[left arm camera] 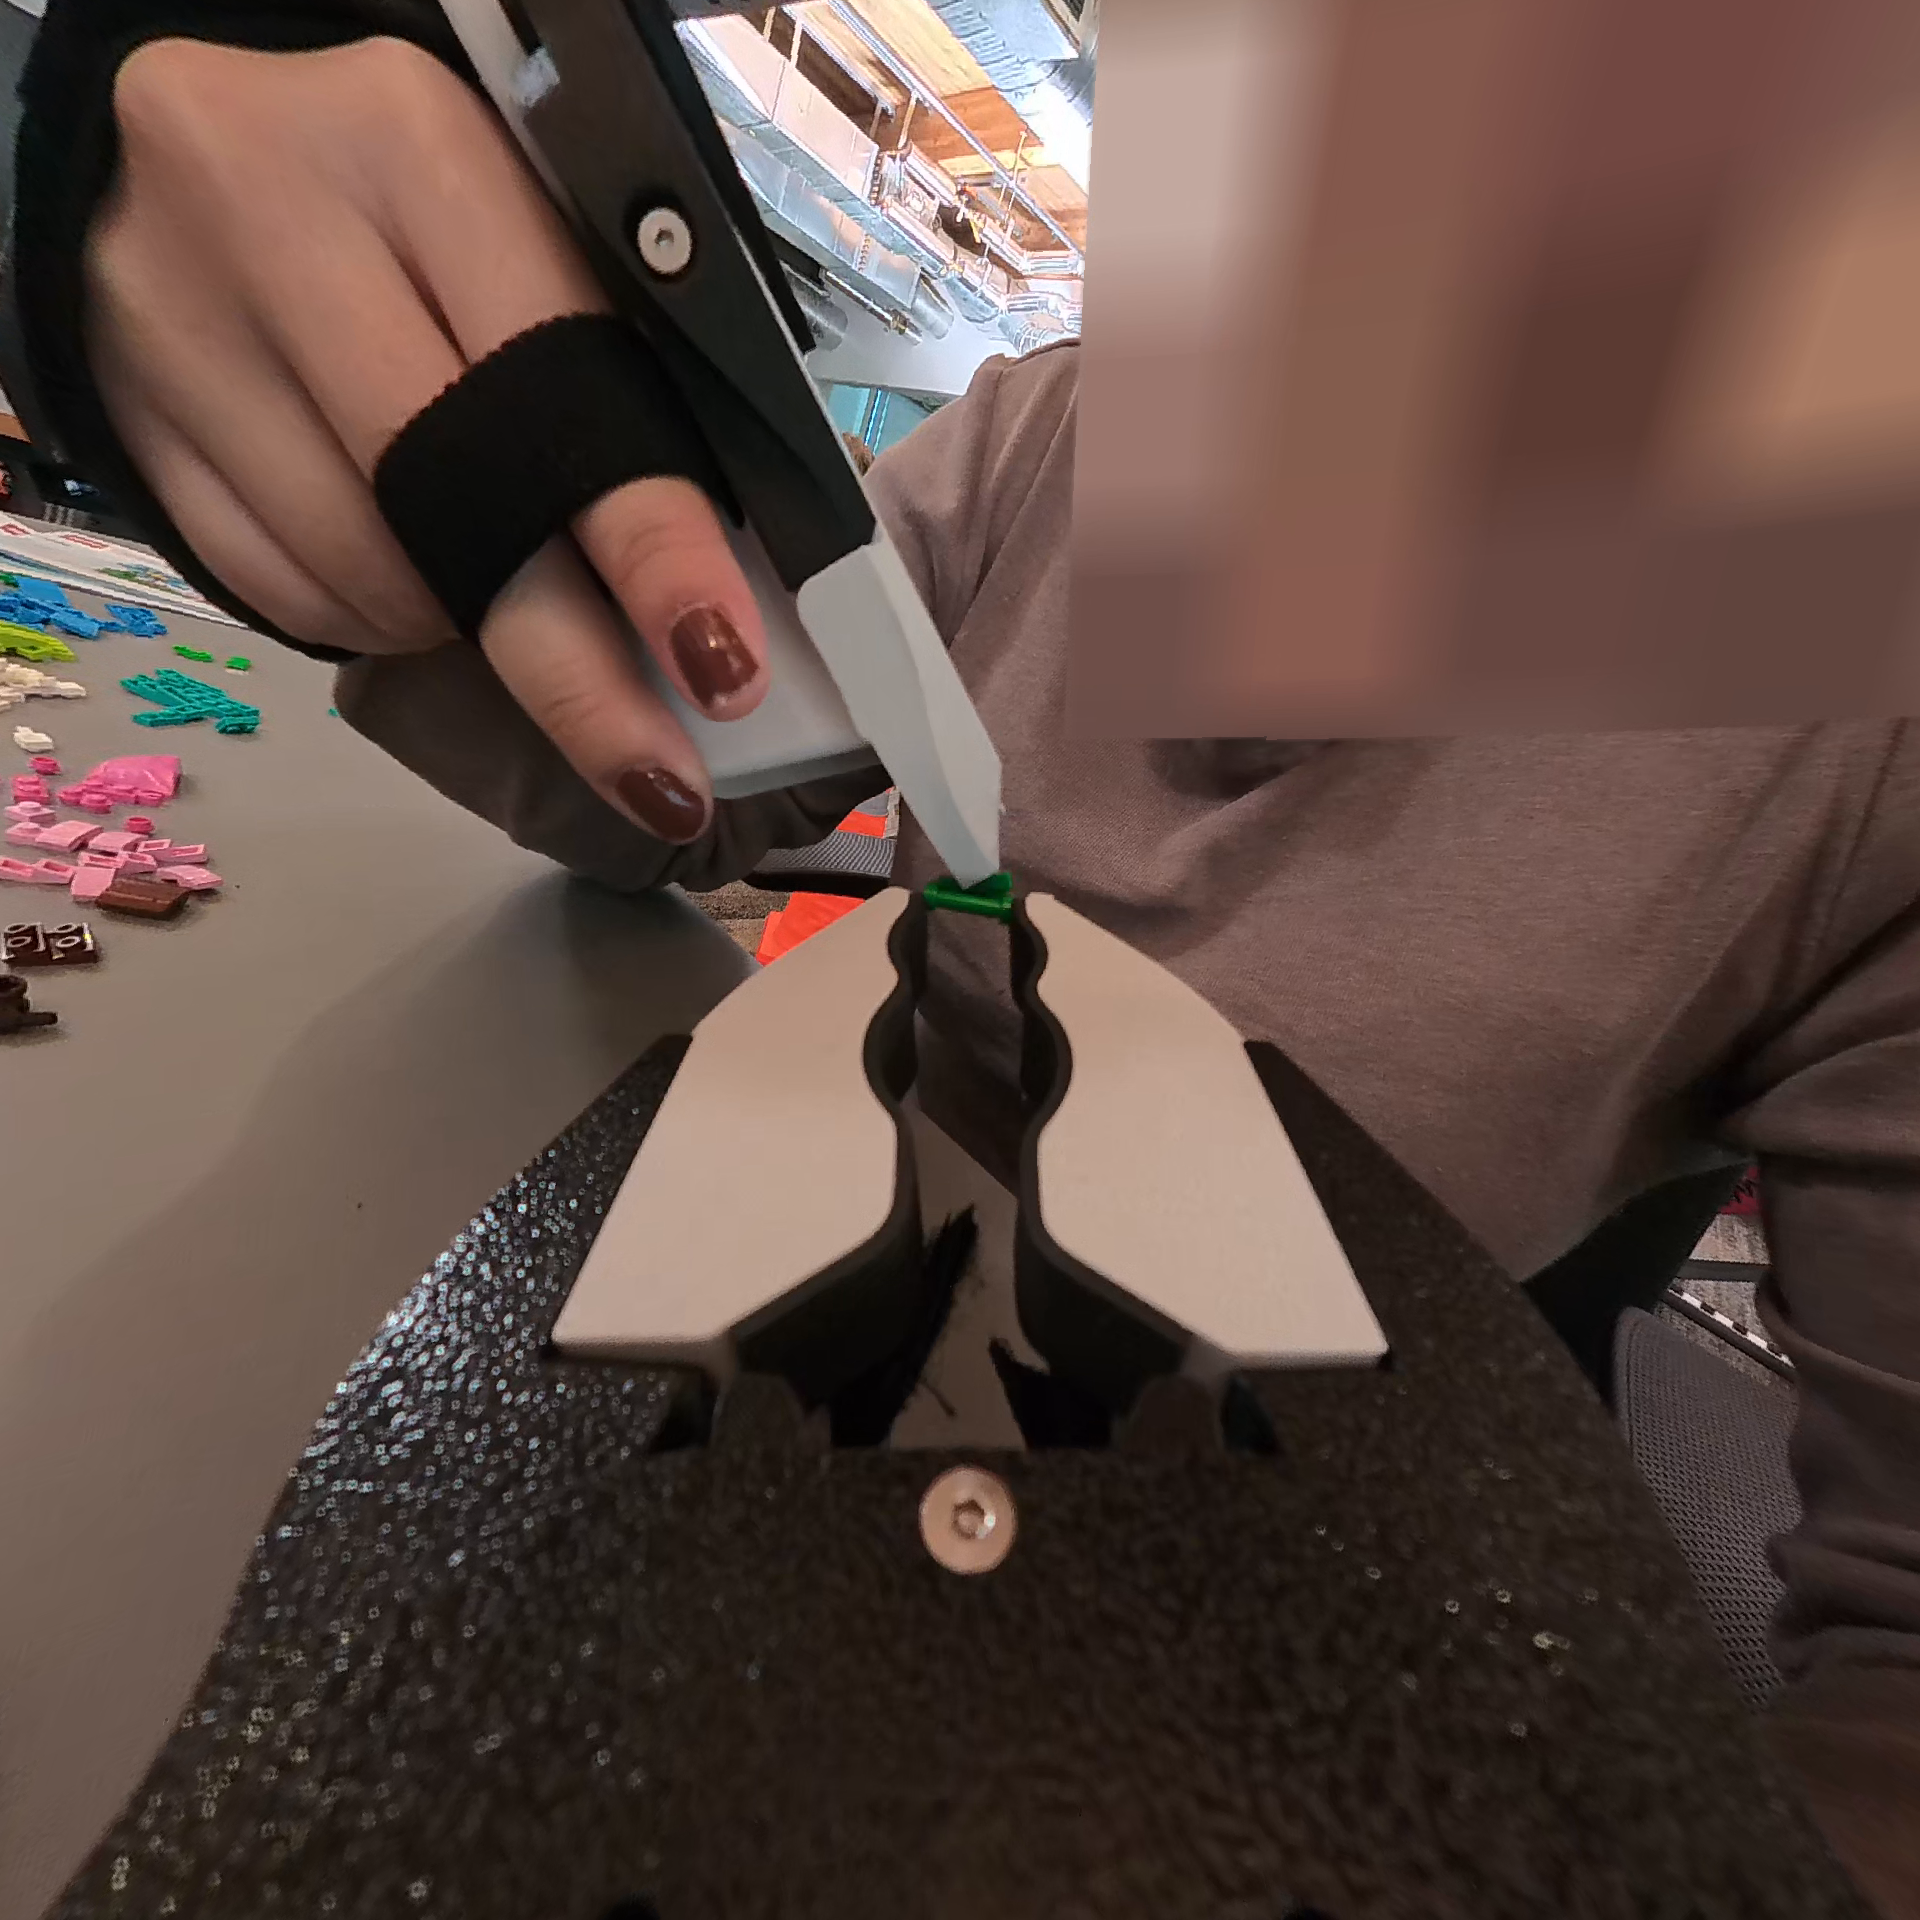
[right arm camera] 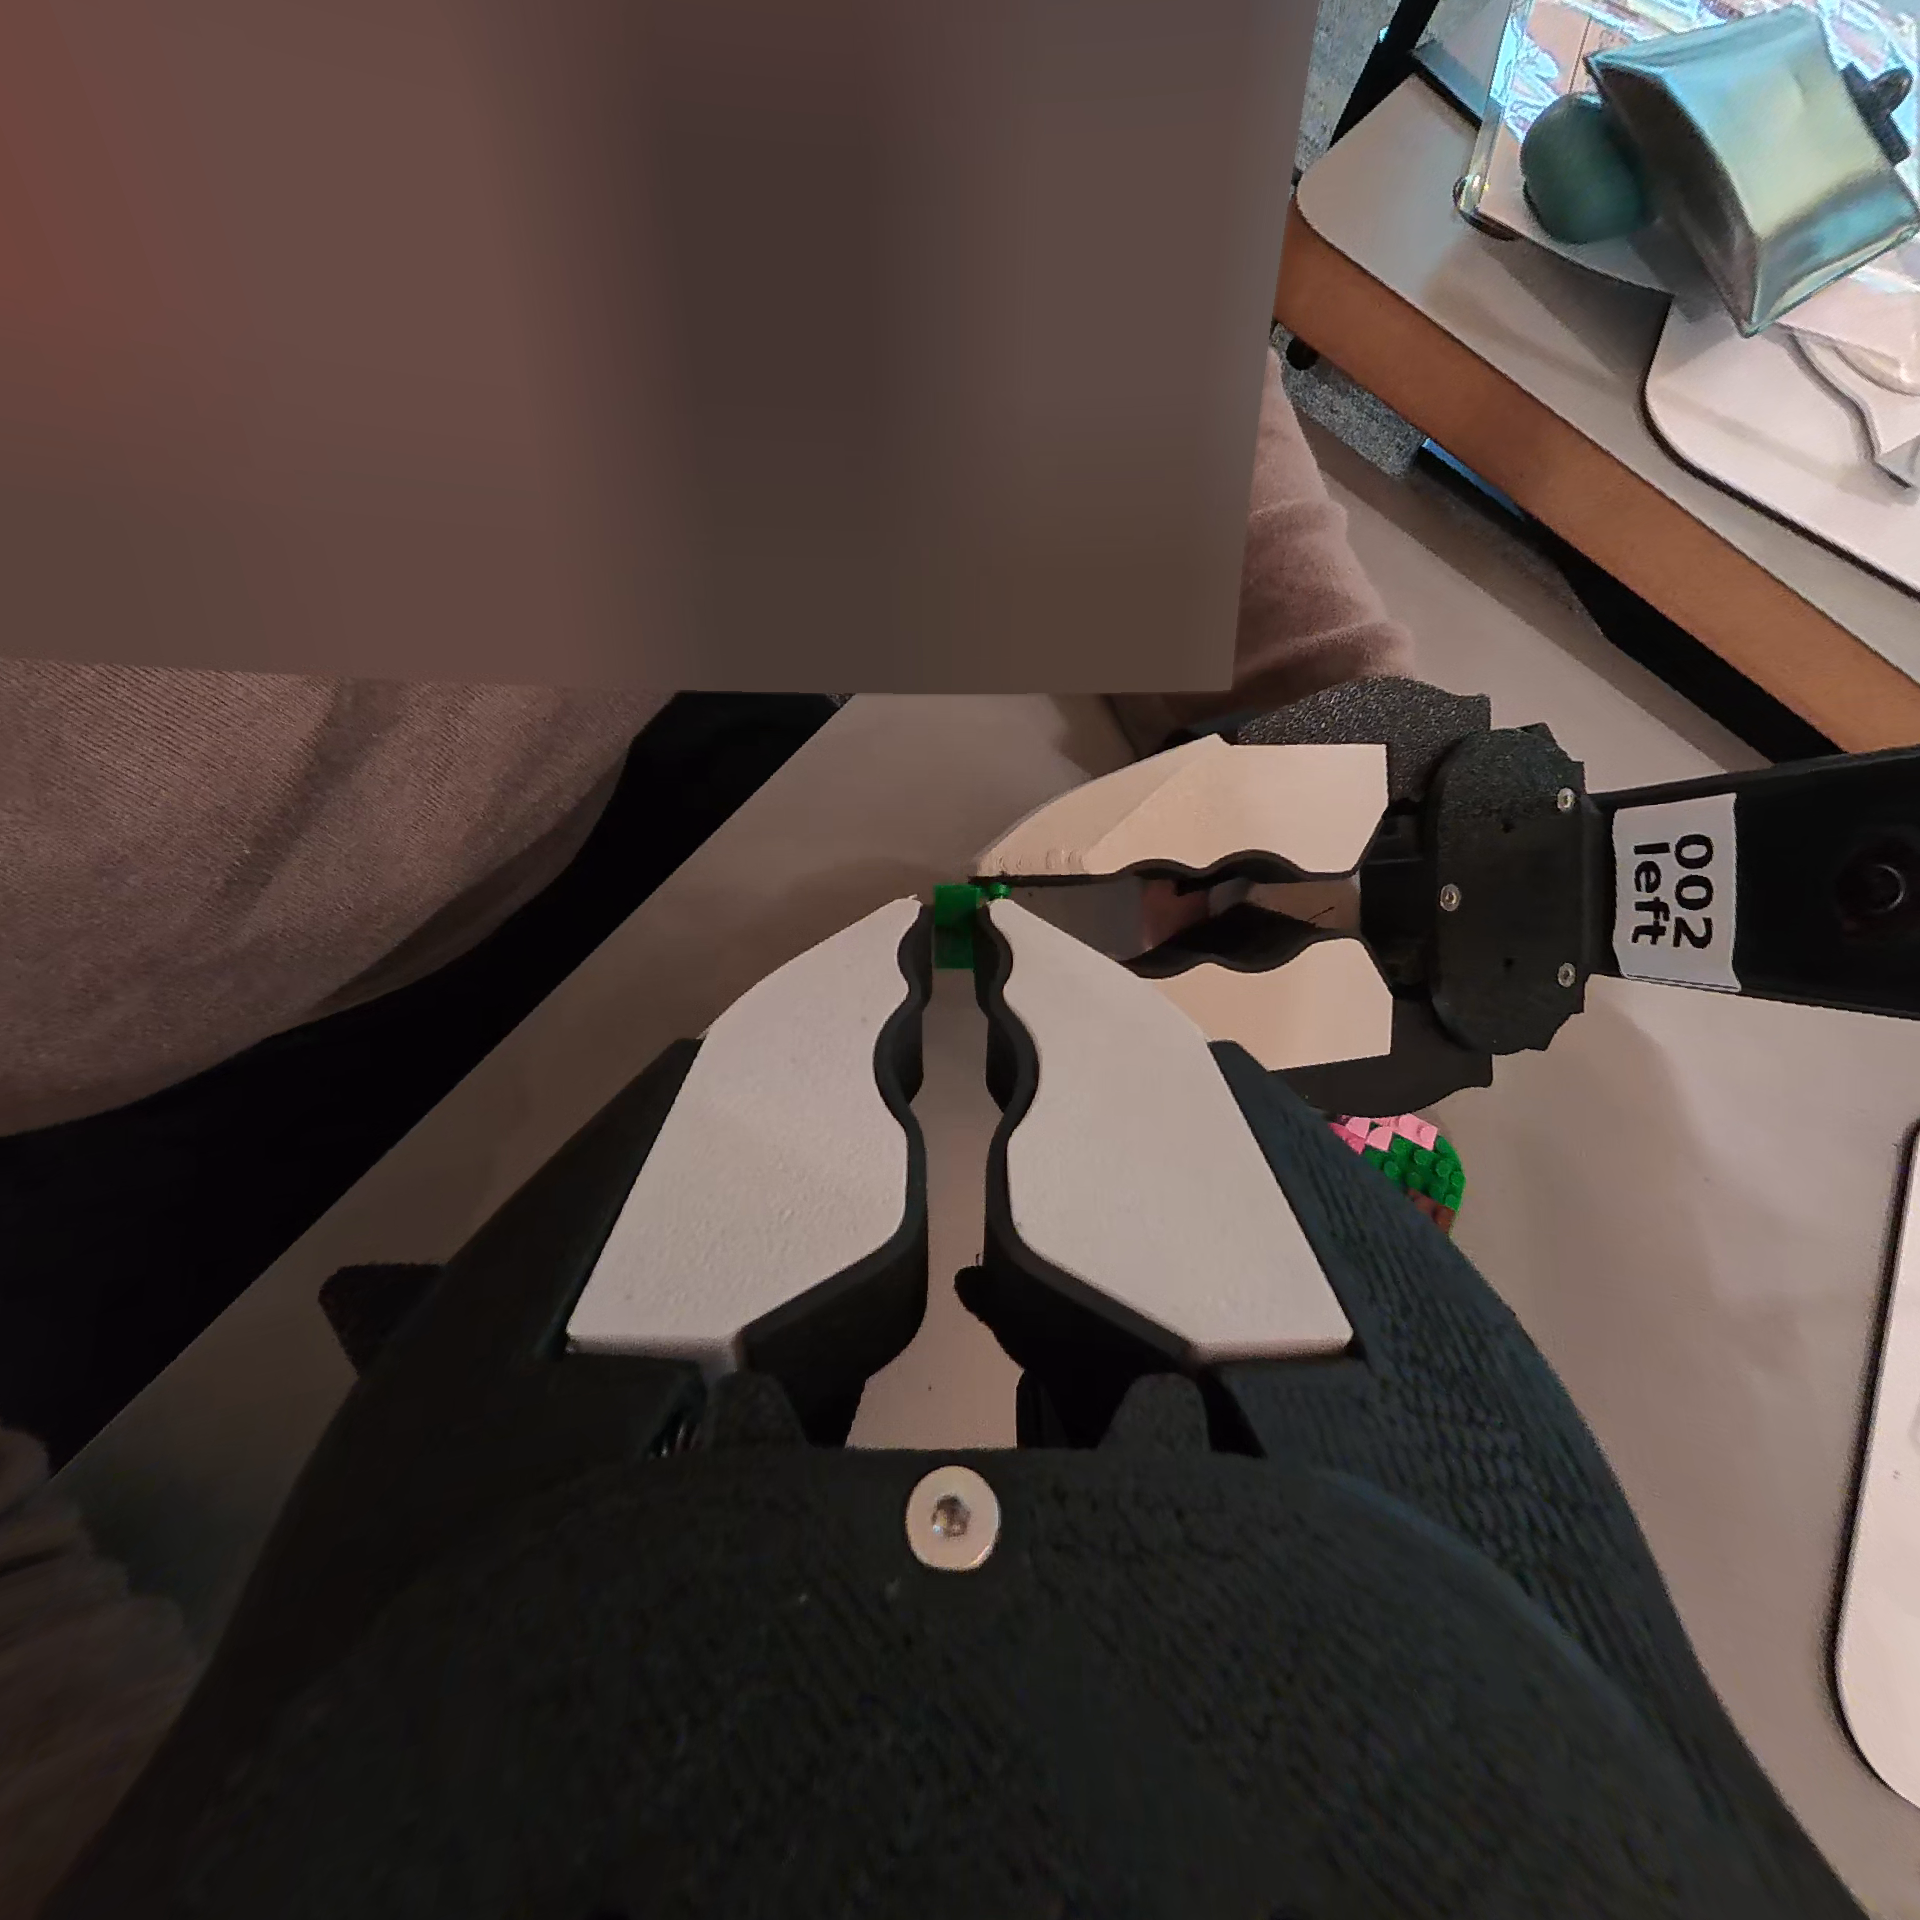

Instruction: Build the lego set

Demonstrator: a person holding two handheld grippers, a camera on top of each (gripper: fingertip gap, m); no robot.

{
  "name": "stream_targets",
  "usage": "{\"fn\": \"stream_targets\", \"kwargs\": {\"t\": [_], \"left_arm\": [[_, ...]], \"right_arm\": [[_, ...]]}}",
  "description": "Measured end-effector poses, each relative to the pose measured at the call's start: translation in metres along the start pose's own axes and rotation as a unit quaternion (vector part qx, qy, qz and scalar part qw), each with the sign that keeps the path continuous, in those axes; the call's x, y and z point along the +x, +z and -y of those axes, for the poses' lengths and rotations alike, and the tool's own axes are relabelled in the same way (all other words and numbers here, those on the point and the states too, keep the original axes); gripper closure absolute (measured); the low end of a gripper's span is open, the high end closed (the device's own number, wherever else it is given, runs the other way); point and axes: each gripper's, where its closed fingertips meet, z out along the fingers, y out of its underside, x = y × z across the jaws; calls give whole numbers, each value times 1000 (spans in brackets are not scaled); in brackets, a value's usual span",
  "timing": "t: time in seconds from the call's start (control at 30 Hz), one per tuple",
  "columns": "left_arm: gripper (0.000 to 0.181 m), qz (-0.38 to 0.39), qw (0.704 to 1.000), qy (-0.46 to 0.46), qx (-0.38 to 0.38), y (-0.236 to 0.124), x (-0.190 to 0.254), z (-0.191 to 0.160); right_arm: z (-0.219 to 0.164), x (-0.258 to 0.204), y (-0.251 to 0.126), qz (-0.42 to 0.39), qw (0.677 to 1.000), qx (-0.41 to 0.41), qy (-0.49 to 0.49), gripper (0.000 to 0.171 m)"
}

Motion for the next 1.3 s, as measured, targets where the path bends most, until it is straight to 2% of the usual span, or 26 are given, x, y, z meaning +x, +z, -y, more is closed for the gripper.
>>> {"fn": "stream_targets", "kwargs": {"t": [0.57,0.7,0.8,0.87,0.97,1.07,1.17,1.23,1.3], "left_arm": [[167,5,1000,0,5,-1,-1,1],[167,22,1000,11,19,-4,-5,5],[167,55,996,36,55,-12,-12,17],[167,68,993,50,85,-20,-13,28],[167,66,989,59,120,-28,-9,40],[167,56,986,59,146,-33,-5,46],[167,50,984,56,160,-35,-5,49],[167,49,984,54,165,-36,-5,50],[167,49,983,53,169,-37,-5,50]], "right_arm": [[0,0,0,0,1000,4,1,163],[-1,7,-6,-31,1000,2,0,150],[8,22,-18,-98,994,29,-28,140],[15,39,-28,-184,980,35,-73,139],[21,55,-40,-312,937,32,-154,134],[23,48,-35,-355,908,29,-220,125],[18,47,-25,-379,889,-12,-257,114],[18,54,-25,-414,864,-30,-285,117],[16,61,-25,-444,840,-57,-307,128]]}}
